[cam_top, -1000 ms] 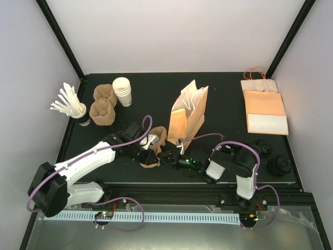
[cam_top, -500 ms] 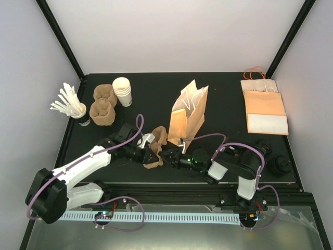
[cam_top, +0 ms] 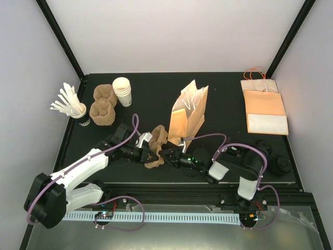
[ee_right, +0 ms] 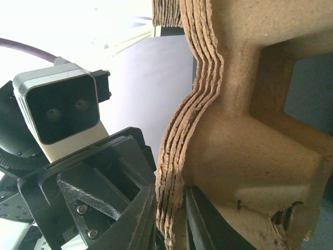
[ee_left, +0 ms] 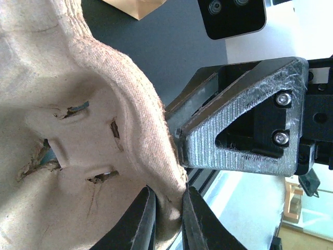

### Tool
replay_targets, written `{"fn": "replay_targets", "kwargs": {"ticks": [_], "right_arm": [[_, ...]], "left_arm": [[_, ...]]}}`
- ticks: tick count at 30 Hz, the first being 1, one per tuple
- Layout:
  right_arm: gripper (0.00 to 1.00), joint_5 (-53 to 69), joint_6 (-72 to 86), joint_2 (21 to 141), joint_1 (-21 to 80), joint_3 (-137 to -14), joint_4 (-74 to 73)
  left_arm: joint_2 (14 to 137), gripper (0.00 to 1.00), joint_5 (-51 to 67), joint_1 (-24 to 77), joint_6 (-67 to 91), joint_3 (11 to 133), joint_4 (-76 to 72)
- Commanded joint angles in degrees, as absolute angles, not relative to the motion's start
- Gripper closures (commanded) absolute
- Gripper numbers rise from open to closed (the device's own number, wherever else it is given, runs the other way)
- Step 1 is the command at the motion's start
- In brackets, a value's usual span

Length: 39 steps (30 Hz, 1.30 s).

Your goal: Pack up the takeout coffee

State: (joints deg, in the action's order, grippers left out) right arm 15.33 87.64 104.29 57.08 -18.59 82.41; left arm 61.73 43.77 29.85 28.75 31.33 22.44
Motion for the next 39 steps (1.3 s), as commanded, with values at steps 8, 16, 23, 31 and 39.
{"fn": "replay_targets", "kwargs": {"ticks": [8,16,23,31,39], "right_arm": [[0.84,18.46,88.37,105.07,57.39,-23.06,82.37],[0.91,18.99,86.76,103.09,57.39,-23.95,77.46],[0.95,18.94,83.74,100.42,57.39,-24.18,71.57],[0.96,19.23,81.14,97.94,57.35,-24.35,67.72],[0.90,18.82,79.17,95.33,57.39,-22.89,64.11]], "left_arm": [[62.20,0.88,49.83,30.10,26.57,32.17,18.96],[63.17,0.83,50.44,30.14,25.59,32.26,18.42],[62.85,0.72,49.46,30.02,25.51,32.82,19.05],[63.10,0.69,46.12,29.56,25.26,33.04,22.71],[58.99,0.60,44.02,28.06,27.10,30.78,21.52]]}}
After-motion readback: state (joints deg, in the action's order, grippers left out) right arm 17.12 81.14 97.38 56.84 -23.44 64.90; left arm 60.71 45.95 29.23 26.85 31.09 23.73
